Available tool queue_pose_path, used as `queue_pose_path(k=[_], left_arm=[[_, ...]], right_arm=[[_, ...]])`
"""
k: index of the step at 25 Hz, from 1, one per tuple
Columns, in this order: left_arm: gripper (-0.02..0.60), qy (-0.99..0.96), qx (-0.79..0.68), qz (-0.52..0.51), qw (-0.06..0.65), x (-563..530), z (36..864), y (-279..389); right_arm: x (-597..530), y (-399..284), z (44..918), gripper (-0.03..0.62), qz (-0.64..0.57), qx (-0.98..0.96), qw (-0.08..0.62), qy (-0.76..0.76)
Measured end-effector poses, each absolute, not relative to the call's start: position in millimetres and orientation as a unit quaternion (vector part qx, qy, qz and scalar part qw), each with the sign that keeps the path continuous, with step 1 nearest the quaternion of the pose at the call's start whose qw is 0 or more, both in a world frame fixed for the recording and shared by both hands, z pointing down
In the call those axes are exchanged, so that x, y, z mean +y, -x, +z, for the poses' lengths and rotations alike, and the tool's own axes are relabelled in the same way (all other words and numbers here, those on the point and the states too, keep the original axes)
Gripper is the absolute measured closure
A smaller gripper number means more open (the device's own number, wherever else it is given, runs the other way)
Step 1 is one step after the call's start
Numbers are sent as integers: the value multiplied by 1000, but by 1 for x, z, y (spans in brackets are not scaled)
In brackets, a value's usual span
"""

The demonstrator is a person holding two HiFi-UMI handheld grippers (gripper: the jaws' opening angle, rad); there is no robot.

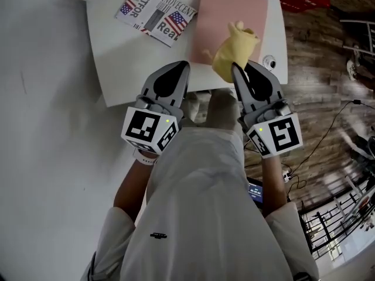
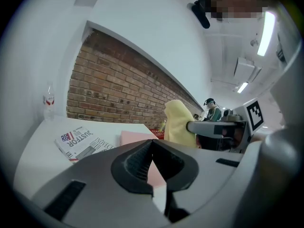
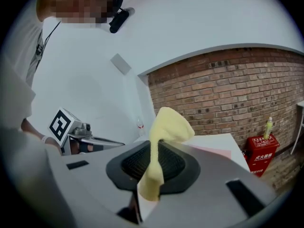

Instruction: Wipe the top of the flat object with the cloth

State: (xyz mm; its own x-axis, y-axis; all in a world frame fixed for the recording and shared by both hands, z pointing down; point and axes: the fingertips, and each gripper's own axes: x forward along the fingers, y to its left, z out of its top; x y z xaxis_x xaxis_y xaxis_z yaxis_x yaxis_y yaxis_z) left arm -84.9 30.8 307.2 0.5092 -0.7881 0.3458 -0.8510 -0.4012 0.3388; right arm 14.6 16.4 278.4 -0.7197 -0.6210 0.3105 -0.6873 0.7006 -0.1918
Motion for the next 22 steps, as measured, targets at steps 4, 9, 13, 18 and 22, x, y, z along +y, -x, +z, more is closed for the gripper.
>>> queue_pose_path(k=[4, 9, 13, 18, 22], left_arm=[[563, -827, -492, 79, 259, 28, 329, 87], [563, -816, -497, 96, 279, 26, 359, 90], [563, -809, -500, 106, 291, 22, 380, 92], [563, -794, -513, 111, 308, 15, 404, 98], [563, -789, -514, 118, 315, 12, 415, 95]], right_arm=[[3, 4, 308, 546, 168, -920, 125, -331], [-8, 27, 347, 546, 211, -922, 130, -297], [-15, 42, 372, 546, 233, -925, 139, -265], [-18, 60, 404, 546, 257, -925, 157, -230], [-19, 61, 442, 545, 301, -904, 202, -226]])
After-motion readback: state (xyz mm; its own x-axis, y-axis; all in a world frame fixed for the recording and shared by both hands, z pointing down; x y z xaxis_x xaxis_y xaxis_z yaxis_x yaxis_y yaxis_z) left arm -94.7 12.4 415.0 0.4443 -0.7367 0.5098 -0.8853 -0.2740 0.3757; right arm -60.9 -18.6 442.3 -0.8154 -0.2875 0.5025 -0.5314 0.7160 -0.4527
